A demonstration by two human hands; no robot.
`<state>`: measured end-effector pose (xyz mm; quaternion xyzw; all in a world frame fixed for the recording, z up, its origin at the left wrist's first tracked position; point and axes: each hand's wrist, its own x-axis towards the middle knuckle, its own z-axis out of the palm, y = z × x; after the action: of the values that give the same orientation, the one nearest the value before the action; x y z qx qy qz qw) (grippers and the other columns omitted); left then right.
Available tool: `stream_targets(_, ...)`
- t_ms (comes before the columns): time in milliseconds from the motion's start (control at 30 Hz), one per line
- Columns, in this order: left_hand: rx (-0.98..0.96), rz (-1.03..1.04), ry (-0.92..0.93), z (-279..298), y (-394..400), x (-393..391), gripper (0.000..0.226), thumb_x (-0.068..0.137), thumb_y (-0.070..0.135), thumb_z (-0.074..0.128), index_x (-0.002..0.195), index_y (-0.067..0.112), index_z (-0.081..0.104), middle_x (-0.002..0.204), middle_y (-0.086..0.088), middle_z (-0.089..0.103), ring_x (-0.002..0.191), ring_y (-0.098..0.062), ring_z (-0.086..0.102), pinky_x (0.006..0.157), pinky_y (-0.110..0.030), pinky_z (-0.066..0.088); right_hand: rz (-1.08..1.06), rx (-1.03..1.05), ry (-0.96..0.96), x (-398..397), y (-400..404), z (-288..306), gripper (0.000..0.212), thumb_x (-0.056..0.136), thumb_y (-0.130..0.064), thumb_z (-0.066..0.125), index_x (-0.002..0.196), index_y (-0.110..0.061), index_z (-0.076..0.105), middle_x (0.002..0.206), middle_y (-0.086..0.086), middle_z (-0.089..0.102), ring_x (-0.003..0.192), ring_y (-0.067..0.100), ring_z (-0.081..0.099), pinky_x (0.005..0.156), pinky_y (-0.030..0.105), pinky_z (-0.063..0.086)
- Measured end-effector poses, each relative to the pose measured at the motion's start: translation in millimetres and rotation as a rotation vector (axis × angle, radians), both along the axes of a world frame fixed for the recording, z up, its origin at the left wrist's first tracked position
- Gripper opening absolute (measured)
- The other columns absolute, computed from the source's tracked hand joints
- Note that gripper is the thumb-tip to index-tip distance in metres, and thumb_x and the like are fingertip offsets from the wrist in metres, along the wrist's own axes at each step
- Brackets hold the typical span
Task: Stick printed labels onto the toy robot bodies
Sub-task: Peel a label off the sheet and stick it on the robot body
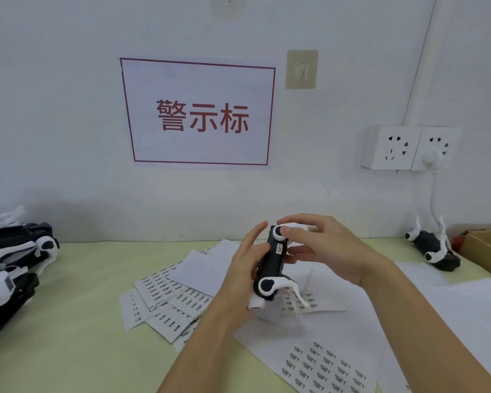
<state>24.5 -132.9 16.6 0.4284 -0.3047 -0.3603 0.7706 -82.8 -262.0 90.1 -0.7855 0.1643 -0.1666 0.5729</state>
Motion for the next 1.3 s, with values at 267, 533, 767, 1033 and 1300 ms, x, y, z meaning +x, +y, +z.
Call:
stream_targets(267,-0.126,0.129,0.344,4.1,4.8,2.8,0.037,0.081,0.026,0.07,0.113,0.009,0.065,0.111,-0.024,0.066,0.091,-0.038,0.065,0.076,-0.046,0.051,-0.207,0.231,-0.248,15.2,-2.0,-10.3,0.012,0.093,-0.025,0.069,0.104,-0.021,0.074,0.107,0.011,0.072,0.093,0.022,0.073,0.087,0.031,0.059)
stream_targets(533,-0.163,0.247,0.307,0.0,1.9,8.3,0.024,0.086,0.025,0.067,0.099,0.006,0.074,0.09,-0.017,0.067,0.09,-0.033,0.056,0.083,-0.041,0.044,-0.109,0.537,-0.266,16.3,-6.7,-21.4,0.032,0.088,-0.016,0.073,0.117,-0.015,0.06,0.12,0.014,0.067,0.108,0.031,0.068,0.093,0.052,0.056)
stream_targets(767,-0.189,0.298,0.331,-4.5,3.5,12.5,0.02,0.092,0.024,0.065,0.104,0.01,0.073,0.098,-0.012,0.066,0.079,-0.027,0.06,0.073,-0.034,0.038,0.131,0.298,-0.109,-2.5,-17.3,-15.7,0.046,0.076,-0.007,0.082,0.118,-0.021,0.071,0.122,0.013,0.056,0.093,0.023,0.068,0.088,0.048,0.059)
stream_targets(1033,-0.155,0.312,0.31,-0.9,9.5,10.2,0.035,0.078,0.031,0.072,0.108,0.013,0.074,0.104,-0.009,0.071,0.085,-0.025,0.066,0.087,-0.037,0.046,0.133,0.151,-0.073,-6.5,-18.5,-11.8,0.047,0.07,-0.015,0.08,0.115,-0.029,0.072,0.126,0.014,0.056,0.108,0.038,0.066,0.098,0.048,0.055)
stream_targets(1300,-0.085,0.309,0.186,5.3,11.9,4.3,0.042,0.075,0.02,0.081,0.114,0.011,0.069,0.101,-0.011,0.073,0.081,-0.025,0.067,0.062,-0.028,0.052,0.055,0.208,-0.081,-8.4,-35.6,-21.3,0.052,0.092,0.012,0.056,0.118,-0.031,0.07,0.124,0.011,0.065,0.111,0.04,0.063,0.101,0.055,0.048)
